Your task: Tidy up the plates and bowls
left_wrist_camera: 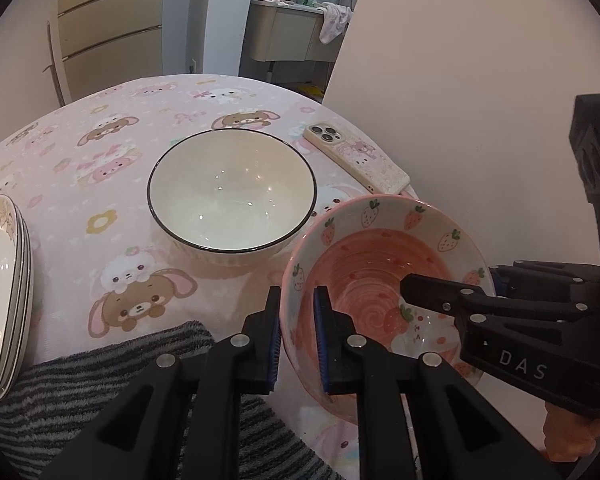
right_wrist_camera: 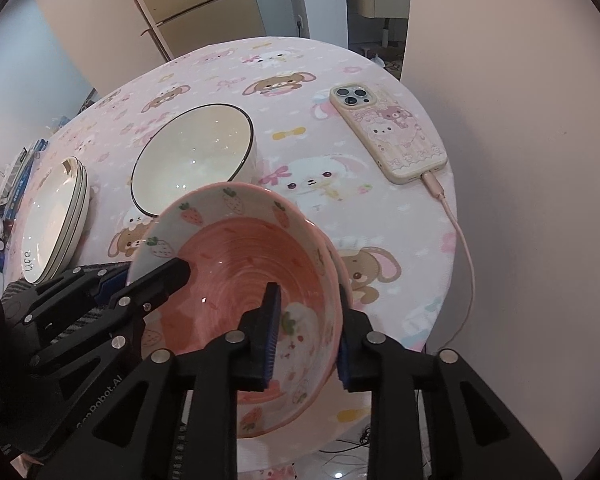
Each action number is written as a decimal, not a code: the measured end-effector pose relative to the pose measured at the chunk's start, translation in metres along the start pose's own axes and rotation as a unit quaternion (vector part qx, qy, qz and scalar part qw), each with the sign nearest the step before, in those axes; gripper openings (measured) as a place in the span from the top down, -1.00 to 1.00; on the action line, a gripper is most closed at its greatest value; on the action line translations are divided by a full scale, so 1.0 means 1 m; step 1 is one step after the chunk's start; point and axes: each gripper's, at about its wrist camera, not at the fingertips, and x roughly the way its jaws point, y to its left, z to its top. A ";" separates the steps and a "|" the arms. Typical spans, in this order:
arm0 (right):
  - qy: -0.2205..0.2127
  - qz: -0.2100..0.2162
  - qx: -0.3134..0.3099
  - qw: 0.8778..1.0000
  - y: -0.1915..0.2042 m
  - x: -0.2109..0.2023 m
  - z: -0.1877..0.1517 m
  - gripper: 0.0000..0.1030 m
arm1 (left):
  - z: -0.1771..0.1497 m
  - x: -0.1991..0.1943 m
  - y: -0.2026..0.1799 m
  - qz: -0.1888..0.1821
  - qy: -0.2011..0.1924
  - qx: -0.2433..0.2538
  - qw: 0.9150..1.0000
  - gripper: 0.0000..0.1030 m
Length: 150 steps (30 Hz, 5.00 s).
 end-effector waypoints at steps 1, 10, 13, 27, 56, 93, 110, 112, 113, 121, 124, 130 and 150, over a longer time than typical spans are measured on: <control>0.002 0.000 0.002 1.000 0.000 0.001 0.000 0.48 | 0.000 0.000 -0.001 -0.004 0.000 0.002 1.000 0.58; 0.020 0.014 0.014 1.000 -0.004 0.005 0.002 0.44 | 0.000 -0.006 -0.004 -0.007 -0.009 0.009 1.000 -0.07; 0.027 0.020 0.017 0.999 -0.006 0.006 0.005 0.40 | 0.002 -0.010 0.004 -0.007 -0.014 -0.001 1.000 -0.17; 0.041 0.035 0.030 0.998 -0.007 0.008 0.008 0.26 | 0.005 -0.036 0.034 -0.002 -0.047 -0.028 0.998 -0.62; 0.031 0.046 0.043 0.998 -0.024 0.005 0.010 0.78 | 0.011 -0.023 0.031 -0.088 -0.014 -0.032 0.996 0.53; -0.062 -0.030 -0.052 0.996 0.002 -0.041 0.015 0.90 | 0.021 -0.042 0.036 -0.067 -0.022 -0.013 0.997 0.80; -0.050 0.027 -0.036 0.998 0.044 -0.006 0.086 0.51 | 0.050 -0.033 0.098 0.003 -0.020 -0.055 0.998 -0.26; -0.038 0.026 -0.036 0.998 0.044 0.008 0.089 0.51 | 0.052 -0.021 0.099 0.023 -0.014 -0.047 0.999 -0.14; -0.032 0.025 -0.036 0.999 0.045 0.014 0.091 0.51 | 0.052 -0.016 0.101 0.025 -0.008 -0.049 0.998 0.10; -0.004 0.015 -0.043 0.999 0.050 0.044 0.100 0.51 | 0.060 0.015 0.107 0.019 0.020 -0.071 0.997 0.27; -0.007 0.007 -0.014 1.000 0.044 0.049 0.103 0.51 | 0.064 0.028 0.110 0.016 0.035 -0.083 0.996 0.40; 0.013 0.007 -0.016 1.000 0.042 0.059 0.103 0.89 | 0.062 0.044 0.108 0.002 0.039 -0.104 0.994 0.51; 0.008 0.012 -0.022 1.000 0.049 0.043 0.104 0.86 | 0.061 0.035 0.100 0.019 0.036 -0.111 0.993 0.74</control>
